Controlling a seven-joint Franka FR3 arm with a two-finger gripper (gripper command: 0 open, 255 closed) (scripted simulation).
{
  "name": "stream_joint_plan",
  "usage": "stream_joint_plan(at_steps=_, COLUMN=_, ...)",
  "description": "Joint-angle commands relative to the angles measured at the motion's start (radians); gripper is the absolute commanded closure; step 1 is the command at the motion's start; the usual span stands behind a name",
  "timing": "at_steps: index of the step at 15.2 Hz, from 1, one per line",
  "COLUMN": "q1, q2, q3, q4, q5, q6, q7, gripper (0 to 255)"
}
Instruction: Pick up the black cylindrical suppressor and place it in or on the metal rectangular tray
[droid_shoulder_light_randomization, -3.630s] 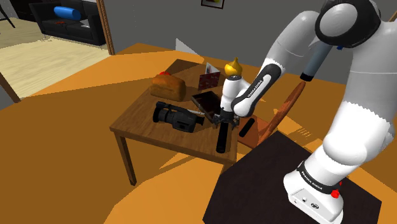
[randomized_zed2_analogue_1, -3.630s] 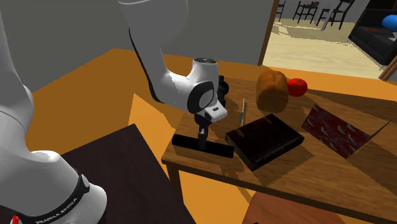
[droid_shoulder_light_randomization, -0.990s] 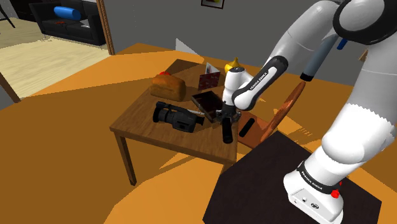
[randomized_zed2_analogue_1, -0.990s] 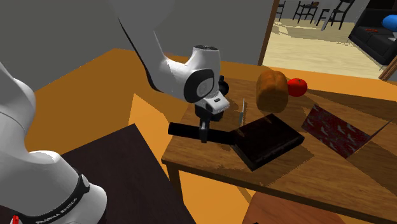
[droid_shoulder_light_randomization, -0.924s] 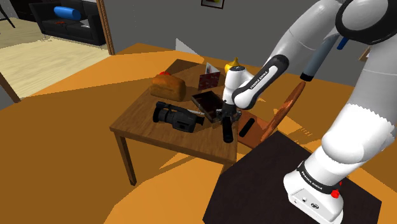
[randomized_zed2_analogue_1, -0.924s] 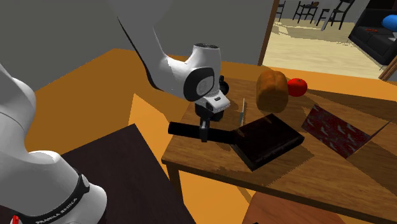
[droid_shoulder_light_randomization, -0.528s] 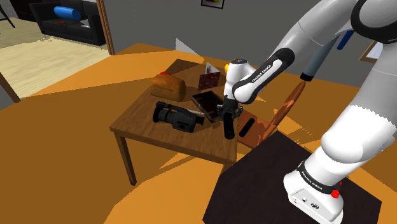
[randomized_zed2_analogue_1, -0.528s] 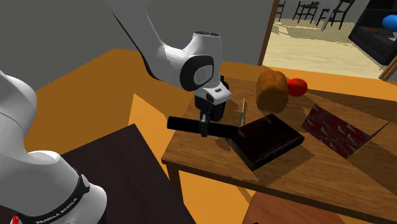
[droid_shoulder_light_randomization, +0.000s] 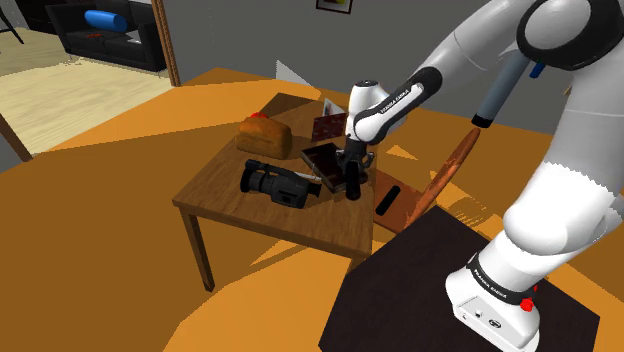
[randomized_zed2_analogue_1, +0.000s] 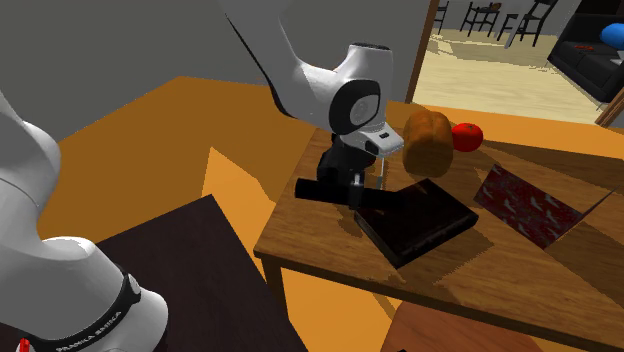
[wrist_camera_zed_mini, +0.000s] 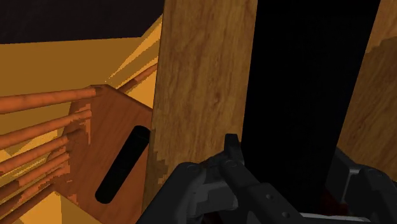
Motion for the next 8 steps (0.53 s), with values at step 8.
stream_joint_plan(at_steps=8, q1=-0.022, q2=0.257, q3=-0.034, q4=0.427, q5=-0.003, q6=-0.165, q7=-0.098, gripper=255)
